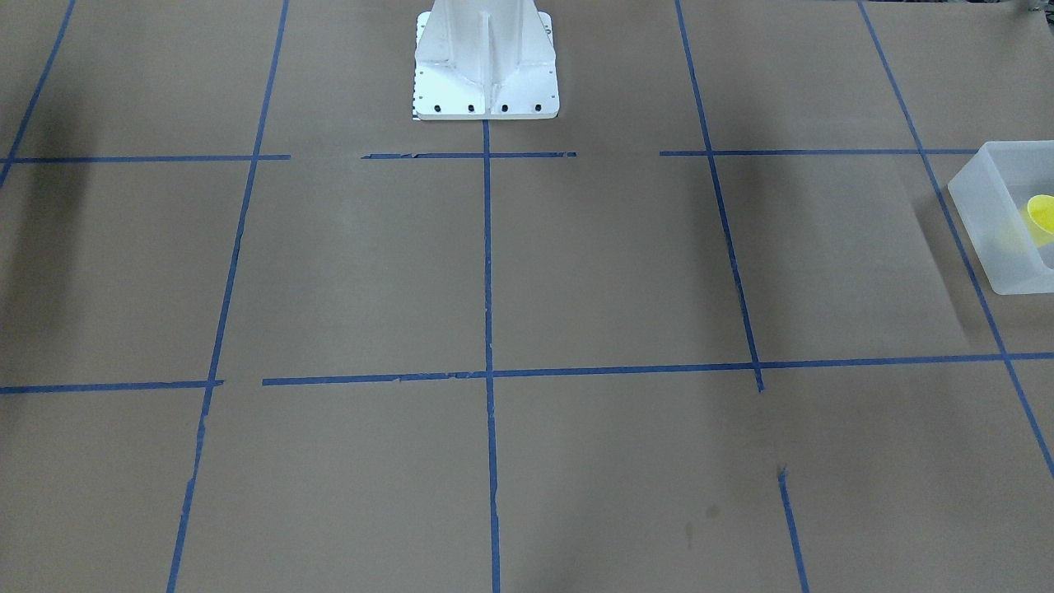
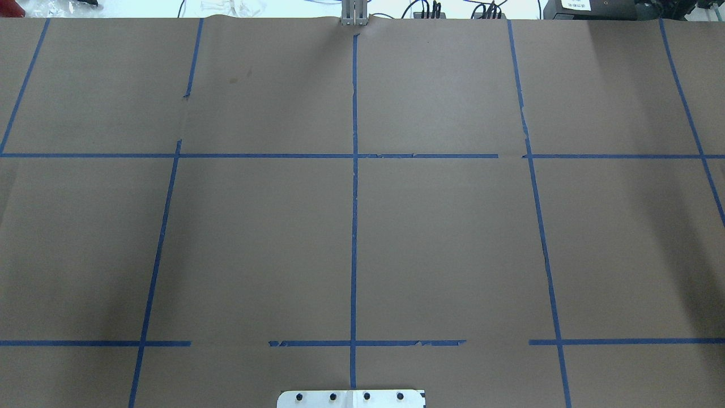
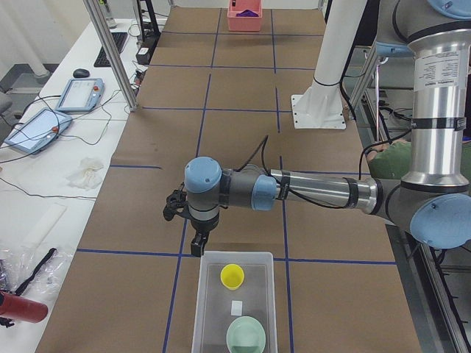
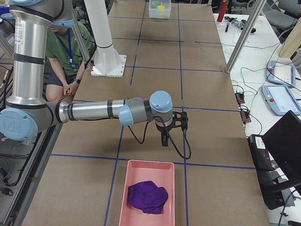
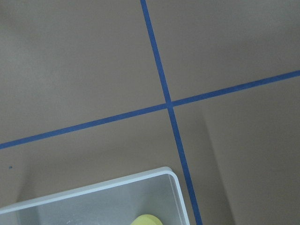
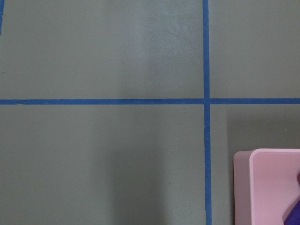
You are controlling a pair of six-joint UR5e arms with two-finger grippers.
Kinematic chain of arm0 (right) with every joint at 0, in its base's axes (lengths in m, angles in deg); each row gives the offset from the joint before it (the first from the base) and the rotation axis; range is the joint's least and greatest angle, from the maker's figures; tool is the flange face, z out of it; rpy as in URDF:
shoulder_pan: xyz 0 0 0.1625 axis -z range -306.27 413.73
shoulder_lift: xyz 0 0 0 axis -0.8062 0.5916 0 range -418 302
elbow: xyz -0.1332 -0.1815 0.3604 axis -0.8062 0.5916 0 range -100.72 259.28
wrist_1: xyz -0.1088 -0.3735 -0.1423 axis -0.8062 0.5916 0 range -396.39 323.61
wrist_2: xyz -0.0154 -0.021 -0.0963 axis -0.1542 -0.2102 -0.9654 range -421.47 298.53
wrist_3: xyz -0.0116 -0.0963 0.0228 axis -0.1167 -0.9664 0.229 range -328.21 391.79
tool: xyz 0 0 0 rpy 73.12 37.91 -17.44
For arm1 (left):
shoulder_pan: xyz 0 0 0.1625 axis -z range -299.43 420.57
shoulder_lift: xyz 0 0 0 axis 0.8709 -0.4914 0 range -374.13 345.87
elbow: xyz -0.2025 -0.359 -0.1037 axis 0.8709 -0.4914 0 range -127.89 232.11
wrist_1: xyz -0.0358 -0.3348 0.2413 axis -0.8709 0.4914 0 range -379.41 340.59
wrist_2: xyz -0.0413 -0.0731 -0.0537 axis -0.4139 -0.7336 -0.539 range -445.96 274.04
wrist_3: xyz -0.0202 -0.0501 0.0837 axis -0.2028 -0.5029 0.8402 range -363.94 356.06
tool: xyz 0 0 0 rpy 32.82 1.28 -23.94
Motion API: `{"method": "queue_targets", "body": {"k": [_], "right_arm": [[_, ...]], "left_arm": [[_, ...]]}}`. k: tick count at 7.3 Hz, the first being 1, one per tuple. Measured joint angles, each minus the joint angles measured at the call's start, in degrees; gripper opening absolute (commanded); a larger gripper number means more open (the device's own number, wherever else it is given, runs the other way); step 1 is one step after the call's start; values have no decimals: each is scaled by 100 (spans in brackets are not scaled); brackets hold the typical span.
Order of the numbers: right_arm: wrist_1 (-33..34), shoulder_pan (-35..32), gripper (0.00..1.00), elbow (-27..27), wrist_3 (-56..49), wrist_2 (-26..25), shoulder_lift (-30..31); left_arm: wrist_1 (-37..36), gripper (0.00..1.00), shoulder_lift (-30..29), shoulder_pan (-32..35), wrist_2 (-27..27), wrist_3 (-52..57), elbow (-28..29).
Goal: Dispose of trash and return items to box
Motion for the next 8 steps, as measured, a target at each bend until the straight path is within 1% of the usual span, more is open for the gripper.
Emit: {"method": "queue_targets", "body": {"k": [1,2,3,6,8], "right_arm": [[0,0,100,1,-16,-1,5],[2,0,100,3,-33,-2,14],[5,0,100,17,-47,-8,34],[9,-4,100,165,-42,-53,127],[9,-17,100,249,-50,-47,131]], "left_arm": [[-498,100,-212,3,-1,52,20],[-785,100,-374,5,-3,77,65],[-821,100,-453,4,-6,90,139],[-319,100,-498,2,-9,98,478],[-187,100,-504,1,-9,98,561]]}}
